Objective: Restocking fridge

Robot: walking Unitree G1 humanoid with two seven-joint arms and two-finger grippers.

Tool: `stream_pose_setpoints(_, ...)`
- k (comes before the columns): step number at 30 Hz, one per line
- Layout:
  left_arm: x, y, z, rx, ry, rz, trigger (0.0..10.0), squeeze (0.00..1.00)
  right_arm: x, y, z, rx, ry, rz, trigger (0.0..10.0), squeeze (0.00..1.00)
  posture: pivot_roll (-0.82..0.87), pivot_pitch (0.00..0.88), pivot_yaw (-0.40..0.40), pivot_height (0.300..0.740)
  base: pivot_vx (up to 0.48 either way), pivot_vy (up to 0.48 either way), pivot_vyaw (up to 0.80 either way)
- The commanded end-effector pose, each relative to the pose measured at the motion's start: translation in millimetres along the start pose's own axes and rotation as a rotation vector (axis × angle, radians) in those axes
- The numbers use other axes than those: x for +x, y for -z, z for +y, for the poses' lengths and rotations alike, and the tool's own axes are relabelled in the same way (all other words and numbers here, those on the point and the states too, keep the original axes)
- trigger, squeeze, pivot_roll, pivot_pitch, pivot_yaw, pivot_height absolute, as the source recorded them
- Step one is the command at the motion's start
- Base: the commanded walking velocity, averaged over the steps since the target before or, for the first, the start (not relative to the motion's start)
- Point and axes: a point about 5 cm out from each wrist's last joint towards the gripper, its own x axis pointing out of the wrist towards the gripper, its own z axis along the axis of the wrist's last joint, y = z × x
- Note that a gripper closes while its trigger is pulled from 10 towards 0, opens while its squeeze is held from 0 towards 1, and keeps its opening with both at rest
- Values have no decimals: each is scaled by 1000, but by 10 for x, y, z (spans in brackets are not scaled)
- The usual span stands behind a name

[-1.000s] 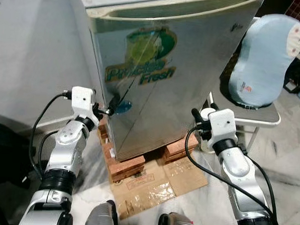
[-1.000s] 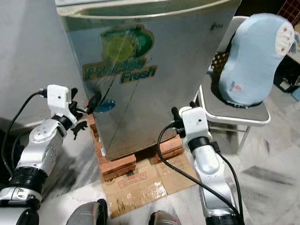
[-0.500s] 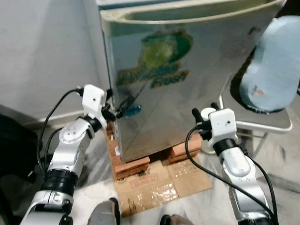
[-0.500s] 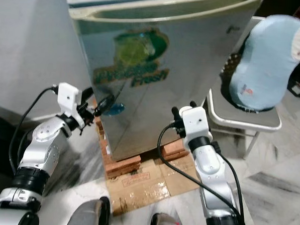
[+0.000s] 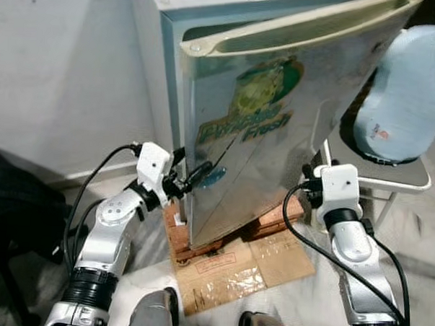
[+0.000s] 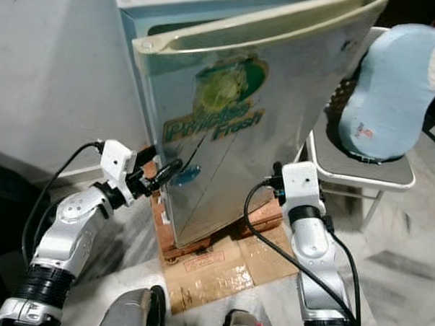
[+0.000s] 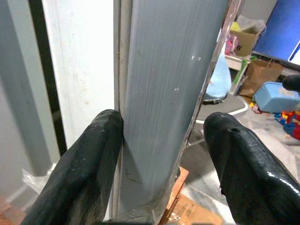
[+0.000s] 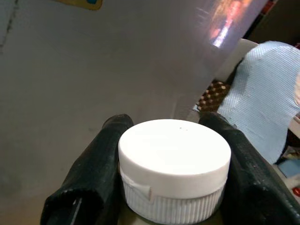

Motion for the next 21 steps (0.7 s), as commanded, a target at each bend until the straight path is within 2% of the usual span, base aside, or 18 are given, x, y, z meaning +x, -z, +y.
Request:
stream_pose_setpoints(1,181,30,-361,-5,159,23,10000,0,-2,-43,-71,-19,37,-21,10000,0,-38,134,-29,740,0,-375,-744)
stream_pose_setpoints(12,209,18,-478,-11,169,21,10000,0,4,-43,-171,-41,133,-2,10000,0,-41,124,-14,740,0,-297,-737)
stream_pose_setpoints(15,211,12,-484,-6,170,18,10000,0,8,-53,-171,-37,134,-4,10000,0,-41,123,-12,740,0,-81,-731)
stream_pose_setpoints(21,216,21,-515,-8,159,23,10000,0,-27,-21,-167,-43,157,16,10000,0,-40,121,-13,740,0,0,-160)
